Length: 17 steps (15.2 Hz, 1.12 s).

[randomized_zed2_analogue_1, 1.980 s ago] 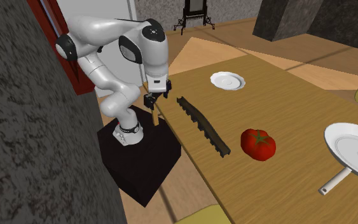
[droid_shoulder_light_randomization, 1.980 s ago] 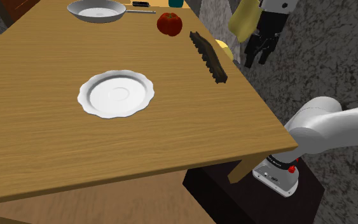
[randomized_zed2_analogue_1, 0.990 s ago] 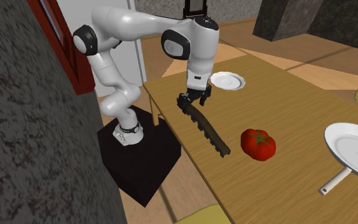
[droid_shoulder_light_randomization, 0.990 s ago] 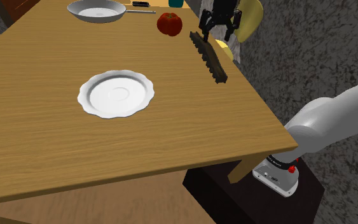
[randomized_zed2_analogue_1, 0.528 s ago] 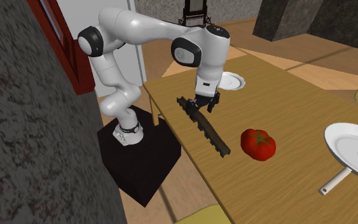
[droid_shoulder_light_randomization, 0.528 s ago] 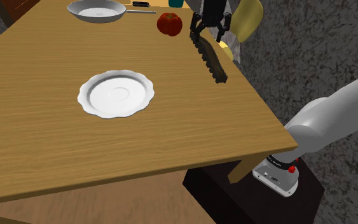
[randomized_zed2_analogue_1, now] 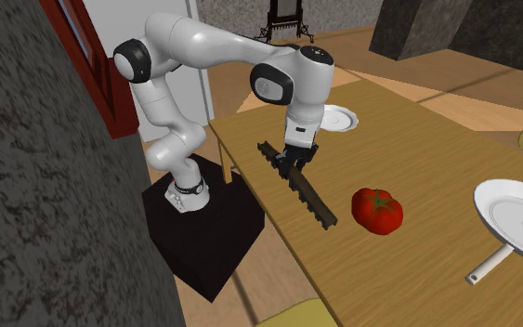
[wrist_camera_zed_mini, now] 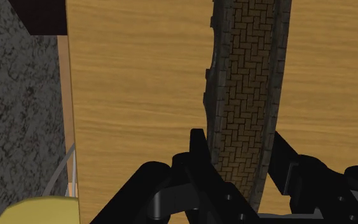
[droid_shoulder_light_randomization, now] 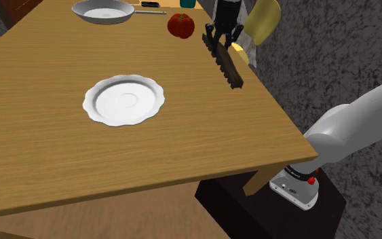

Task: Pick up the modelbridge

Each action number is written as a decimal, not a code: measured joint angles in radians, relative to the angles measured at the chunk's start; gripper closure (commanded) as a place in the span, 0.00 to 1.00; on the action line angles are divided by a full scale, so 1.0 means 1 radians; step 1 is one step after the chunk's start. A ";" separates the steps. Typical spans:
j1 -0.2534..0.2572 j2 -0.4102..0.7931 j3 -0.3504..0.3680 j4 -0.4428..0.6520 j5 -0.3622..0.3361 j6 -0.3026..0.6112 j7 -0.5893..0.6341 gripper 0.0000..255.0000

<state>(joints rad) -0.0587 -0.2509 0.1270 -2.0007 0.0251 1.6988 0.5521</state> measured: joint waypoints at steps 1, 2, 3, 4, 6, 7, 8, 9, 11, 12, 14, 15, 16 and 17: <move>0.000 0.000 0.000 0.000 0.000 0.000 0.000 1.00; 0.000 0.000 0.000 0.000 0.000 0.000 0.000 1.00; 0.000 0.000 0.000 0.000 0.000 0.000 0.000 1.00; 0.000 0.000 0.000 0.000 0.000 0.000 0.000 1.00; 0.000 -0.001 0.000 -0.001 0.000 0.001 0.000 1.00; 0.000 -0.001 0.000 0.003 0.000 -0.005 0.000 1.00; 0.000 0.000 0.000 0.015 0.000 -0.016 0.000 1.00; 0.000 0.002 0.000 0.029 0.000 -0.028 0.000 1.00; -0.001 0.004 -0.001 0.057 -0.001 -0.054 -0.002 1.00; -0.001 0.004 -0.001 0.070 -0.001 -0.067 -0.001 1.00; 0.000 0.006 0.000 0.100 -0.001 -0.095 0.001 1.00; -0.001 0.010 -0.001 0.118 -0.002 -0.109 0.001 1.00; -0.001 0.011 -0.001 0.131 -0.002 -0.121 0.001 1.00; -0.001 0.014 -0.001 0.146 -0.002 -0.133 0.001 1.00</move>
<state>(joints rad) -0.0597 -0.2366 0.1260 -1.8544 0.0229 1.5658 0.5531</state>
